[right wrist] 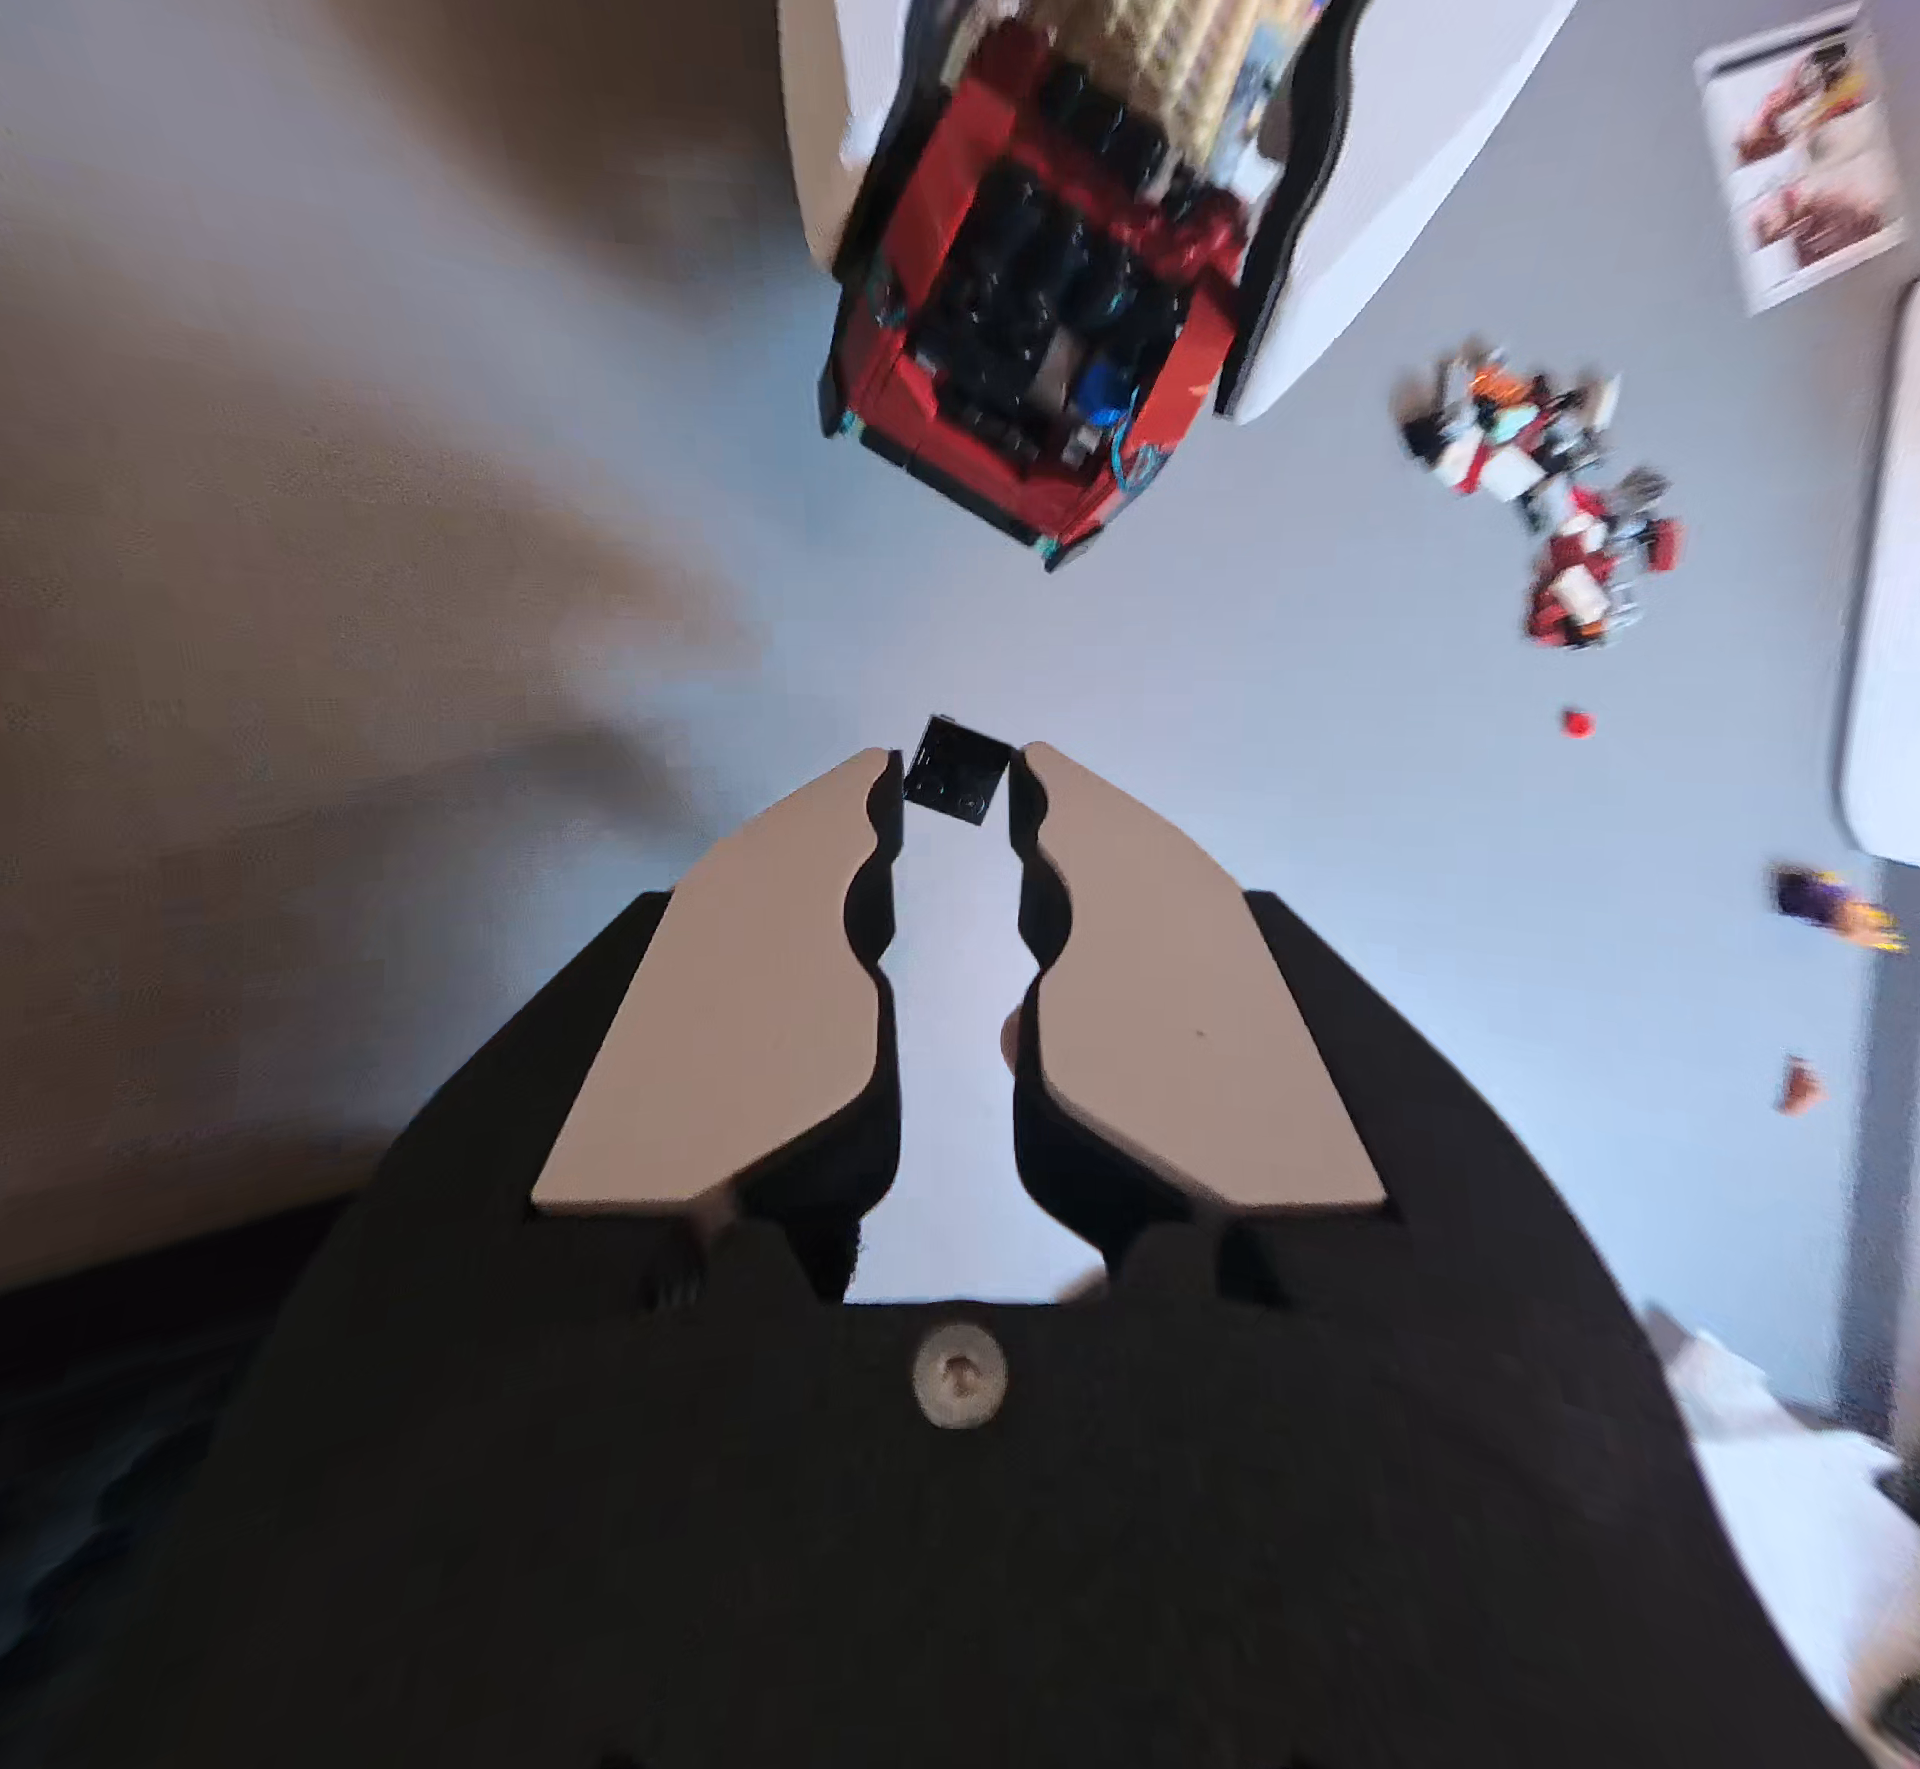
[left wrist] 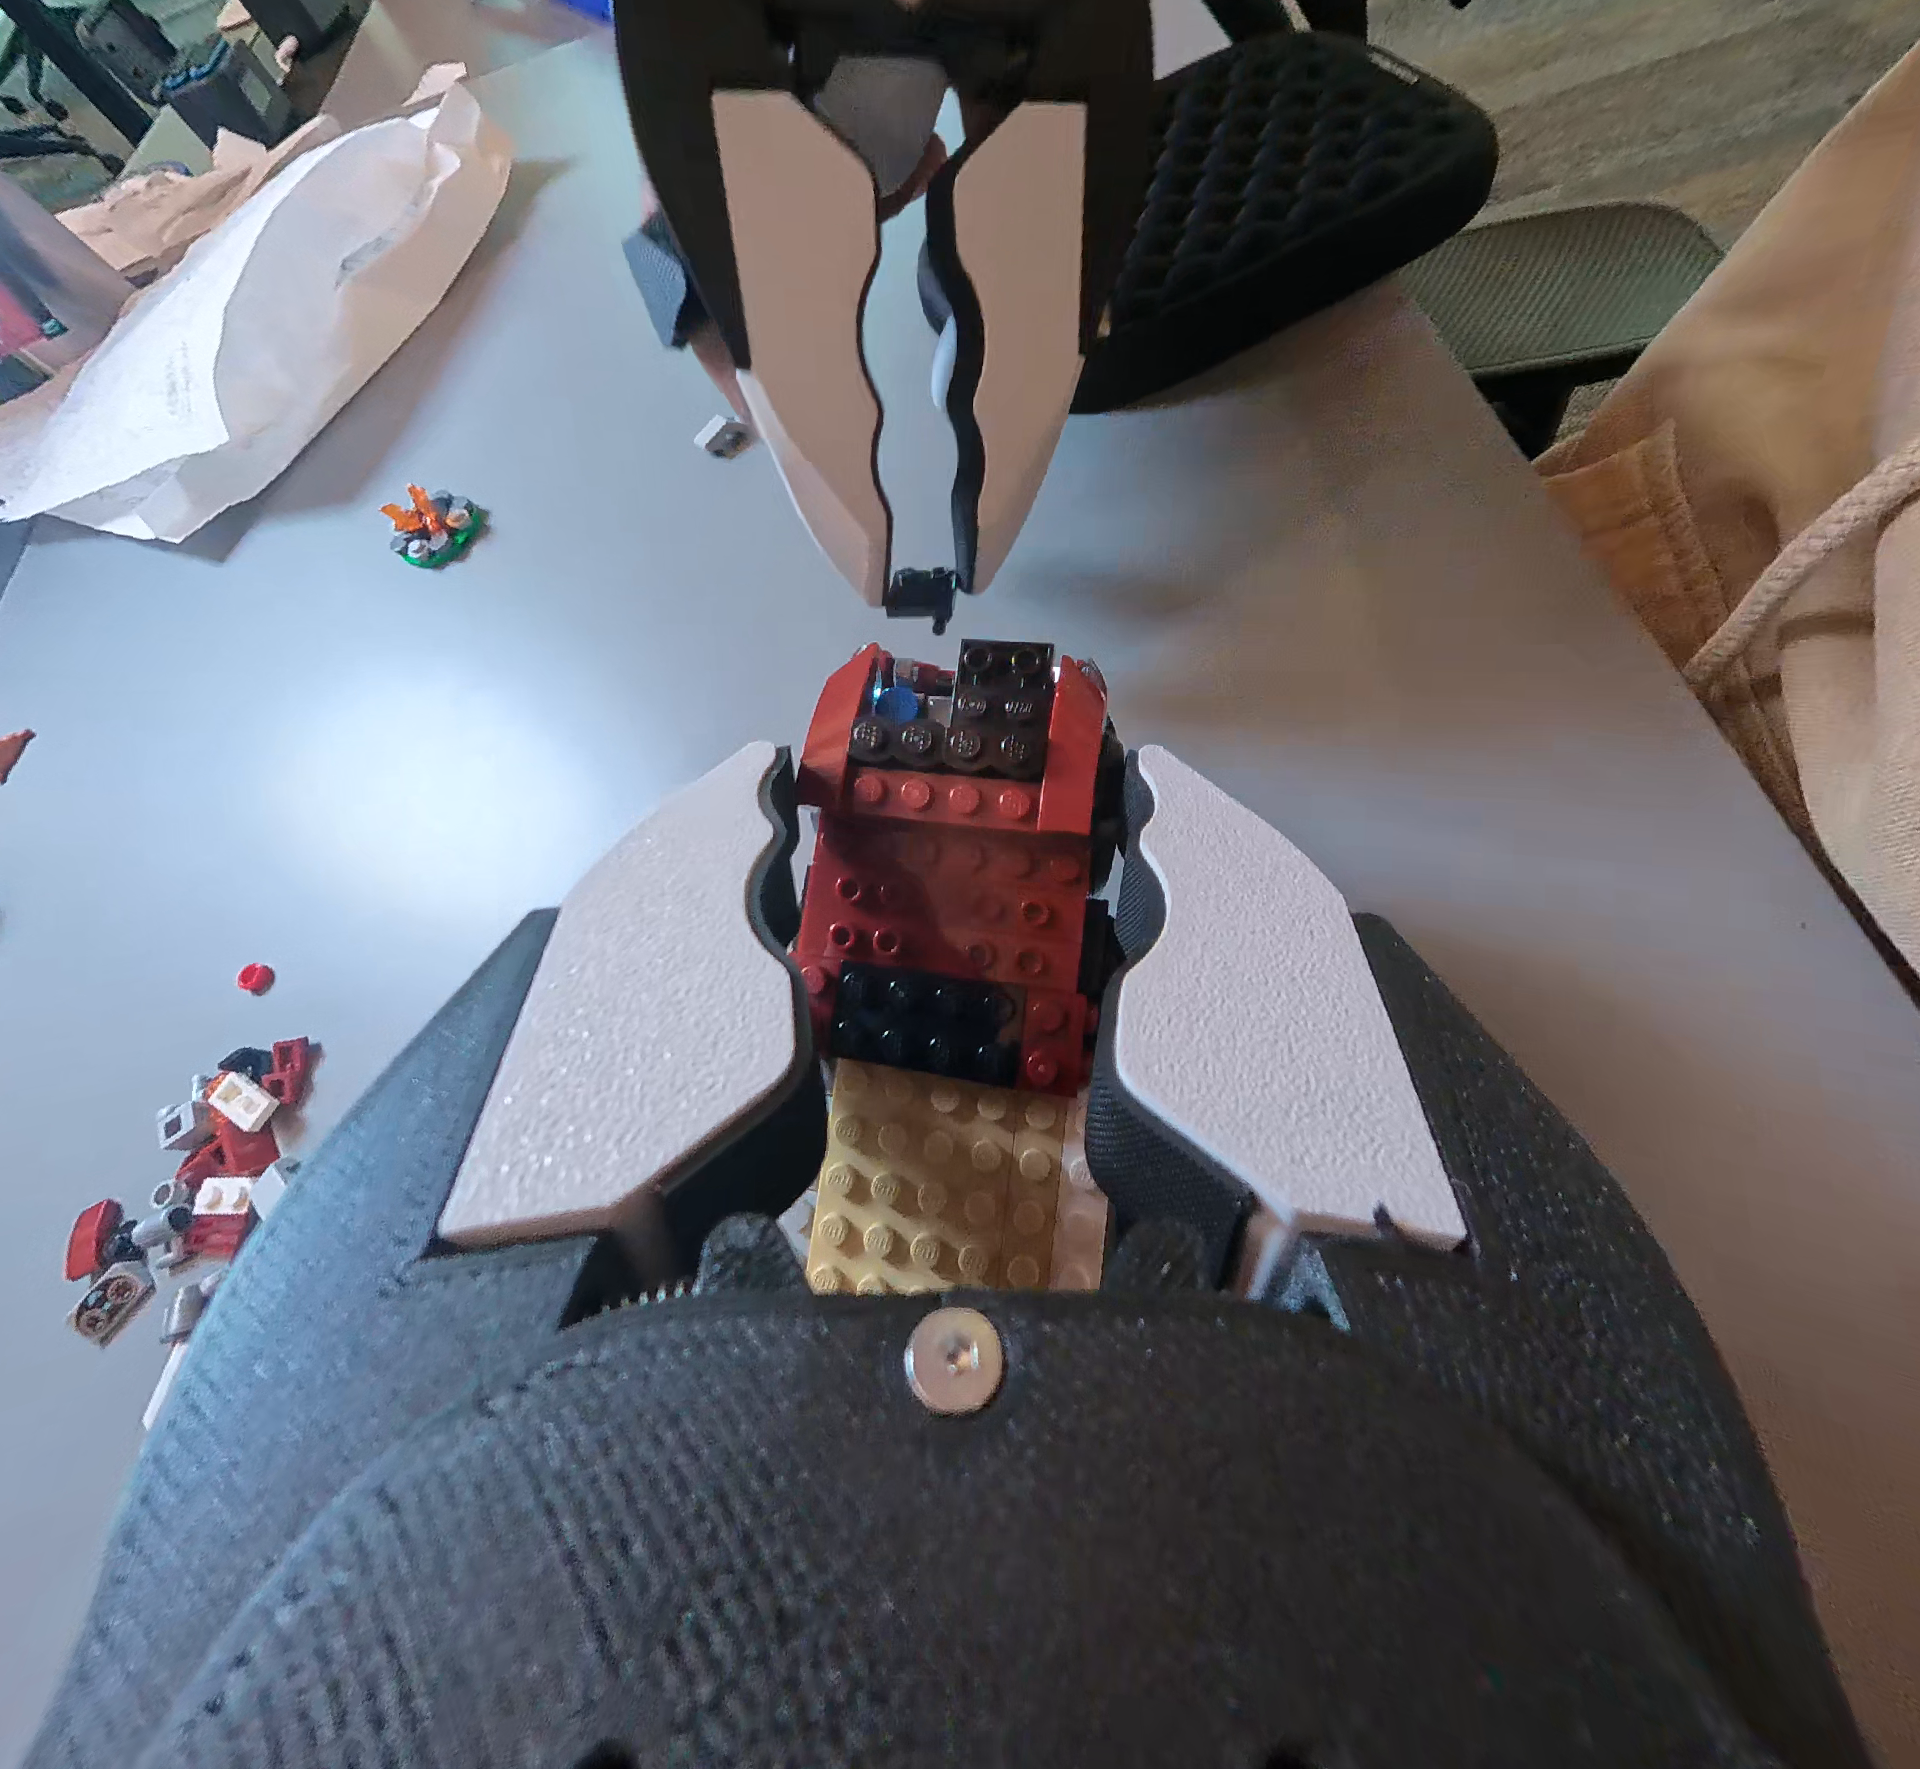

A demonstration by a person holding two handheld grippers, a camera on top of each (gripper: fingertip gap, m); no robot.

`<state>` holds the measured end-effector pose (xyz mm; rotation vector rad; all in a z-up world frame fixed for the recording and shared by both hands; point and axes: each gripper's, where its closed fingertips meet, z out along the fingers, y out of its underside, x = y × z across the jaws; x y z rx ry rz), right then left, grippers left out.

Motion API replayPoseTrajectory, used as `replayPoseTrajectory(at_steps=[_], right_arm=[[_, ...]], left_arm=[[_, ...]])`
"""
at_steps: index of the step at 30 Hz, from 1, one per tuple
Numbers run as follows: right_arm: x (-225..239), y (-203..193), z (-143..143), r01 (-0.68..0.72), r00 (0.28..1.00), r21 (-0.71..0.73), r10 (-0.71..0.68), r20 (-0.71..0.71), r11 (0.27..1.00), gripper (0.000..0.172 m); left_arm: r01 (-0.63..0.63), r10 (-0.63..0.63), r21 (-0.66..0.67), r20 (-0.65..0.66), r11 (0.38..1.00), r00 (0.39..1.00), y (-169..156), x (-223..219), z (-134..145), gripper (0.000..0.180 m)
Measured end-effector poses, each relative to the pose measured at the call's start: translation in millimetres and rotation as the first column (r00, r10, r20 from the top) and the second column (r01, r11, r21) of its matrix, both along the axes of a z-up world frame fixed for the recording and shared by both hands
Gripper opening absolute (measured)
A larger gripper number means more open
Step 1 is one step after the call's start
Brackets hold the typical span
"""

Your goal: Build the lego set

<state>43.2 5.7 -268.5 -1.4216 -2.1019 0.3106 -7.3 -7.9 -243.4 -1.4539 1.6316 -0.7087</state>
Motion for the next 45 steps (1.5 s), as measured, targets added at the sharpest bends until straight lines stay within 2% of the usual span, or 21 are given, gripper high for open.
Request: replayPoseTrajectory(at_steps=[3, 6, 9, 12, 14, 19, 22, 26, 30, 38, 45], right_arm=[[-0.8, 7.5, -17.5, 0.016, 1.000, -0.082, -0.015, 0.017, 0.997, 0.020], [-2.0, 10.1, -22.8, 0.033, 0.999, -0.149, -0.032, 0.008, 0.988, 0.024], [-5.5, 12.6, -15.4, 0.051, 0.998, -0.195, -0.059, -0.038, 0.979, 0.028], [-22.5, 12.5, 11.1, 0.067, 0.980, -0.278, -0.116, -0.164, 0.958, 0.027], [-35.7, 8.8, 21.5, 0.069, 0.970, -0.334, -0.142, -0.198, 0.940, 0.026], [-54.0, 11.9, 7.4, 0.117, 0.962, -0.374, -0.199, -0.189, 0.920, 0.024], [-61.9, 14.2, 7.7, 0.157, 0.941, -0.446, -0.270, -0.203, 0.881, 0.019], [-64.2, 13.6, -2.2, 0.188, 0.943, -0.419, -0.283, -0.176, 0.888, 0.018], [-62.8, 14.1, -3.5, 0.201, 0.938, -0.434, -0.300, -0.172, 0.878, 0.014], [-44.8, 18.4, -2.7, 0.250, 0.933, -0.351, -0.321, -0.162, 0.902, 0.009], [-23.3, 37.3, -2.6, 0.335, 0.885, -0.381, -0.427, -0.187, 0.862, 0.008]], left_arm=[[-0.020, 0.021, 0.010, -0.052, 1.000, 0.998, 4.0, -2.1, -8.5, 0.060], [-0.039, 0.040, 0.005, -0.112, 0.999, 0.993, 7.9, -3.8, -18.3, 0.060], [-0.043, 0.046, 0.020, -0.182, 0.999, 0.982, 11.1, -6.3, -30.3, 0.060], [-0.036, 0.040, 0.019, -0.220, 0.999, 0.975, 12.0, -7.7, -38.2, 0.060], [-0.040, 0.037, -0.009, -0.227, 0.999, 0.973, 11.8, -8.8, -39.2, 0.060], [-0.076, 0.071, -0.013, -0.239, 0.997, 0.969, 14.4, -22.2, -31.3, 0.069], [-0.085, 0.076, -0.020, -0.280, 0.996, 0.957, 17.3, -29.1, -37.0, 0.070], [-0.060, 0.046, -0.040, -0.284, 0.997, 0.958, 12.3, -24.2, -43.9, 0.056], [-0.049, 0.039, -0.028, -0.284, 0.998, 0.958, 12.6, -21.6, -43.9, 0.056], [0.032, -0.037, -0.021, -0.295, 0.999, 0.955, 14.4, -4.5, -43.9, 0.055], [0.085, -0.089, -0.028, -0.278, 0.996, 0.956, 33.5, 16.2, -44.0, 0.055]])
